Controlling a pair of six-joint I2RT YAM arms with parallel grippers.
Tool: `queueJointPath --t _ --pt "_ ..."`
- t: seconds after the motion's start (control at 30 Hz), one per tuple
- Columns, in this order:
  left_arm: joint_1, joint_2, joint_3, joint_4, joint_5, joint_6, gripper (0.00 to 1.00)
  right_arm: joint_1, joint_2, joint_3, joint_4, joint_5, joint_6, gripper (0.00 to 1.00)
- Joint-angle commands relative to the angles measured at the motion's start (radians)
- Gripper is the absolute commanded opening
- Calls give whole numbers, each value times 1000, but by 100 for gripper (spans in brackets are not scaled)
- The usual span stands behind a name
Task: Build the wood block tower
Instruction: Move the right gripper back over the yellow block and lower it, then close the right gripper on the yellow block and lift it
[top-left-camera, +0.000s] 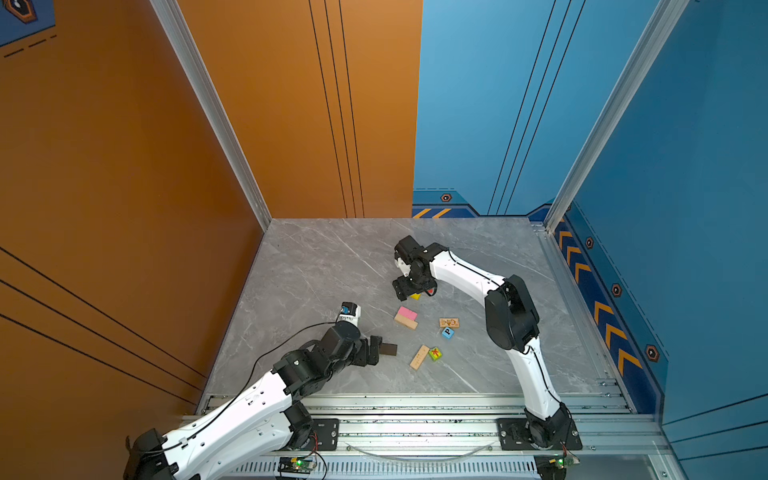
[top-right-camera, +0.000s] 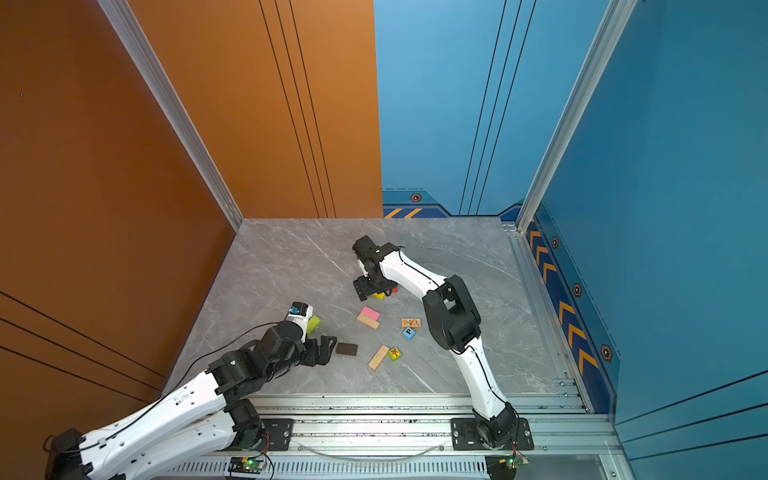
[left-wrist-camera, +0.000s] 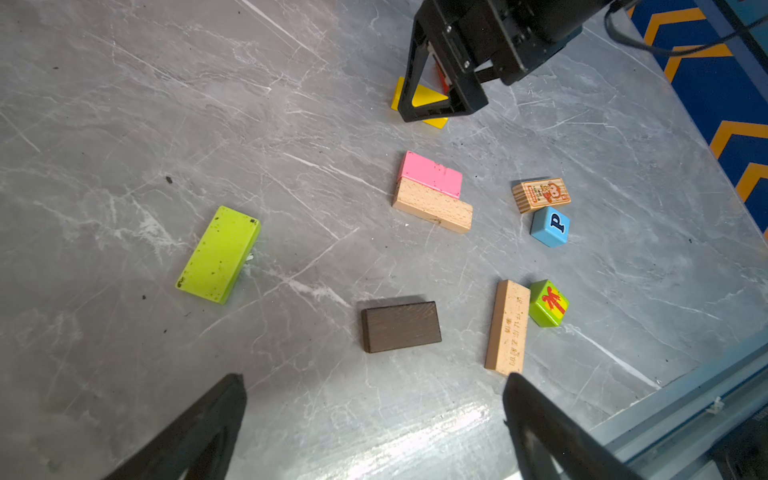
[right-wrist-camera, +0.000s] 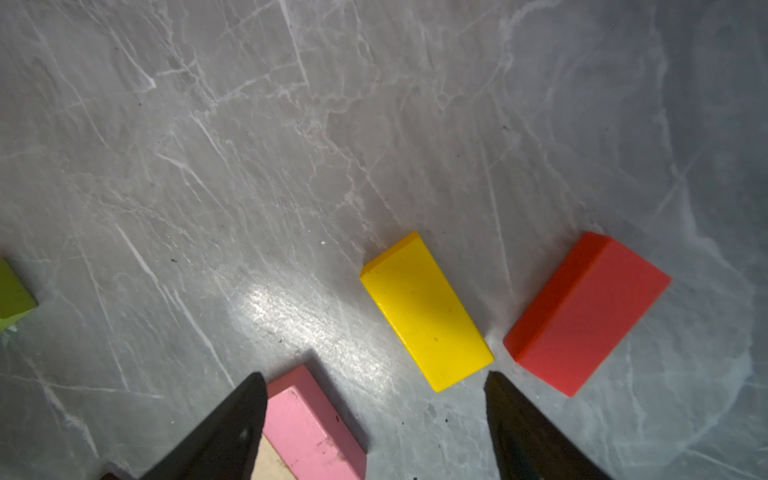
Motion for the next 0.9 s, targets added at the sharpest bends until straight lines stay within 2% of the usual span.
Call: queueJointPath --t 0.0,0.37,0.67,0.77,0.87 --pt "12 -22 -13 -34 -22 -3 98 -8 18 52 -43 31 -42 84" --pt "29 -40 7 -49 -40 11 98 -9 155 202 -80 14 -71 83" --pt "33 -61 -9 -46 -58 -4 98 -10 177 207 -95 8 -71 79" --pt "35 -63 -14 -44 -55 -8 98 -8 178 191 -102 12 -65 72" --pt "37 -65 -18 -37 -51 -5 98 -2 170 175 -102 30 -54 60"
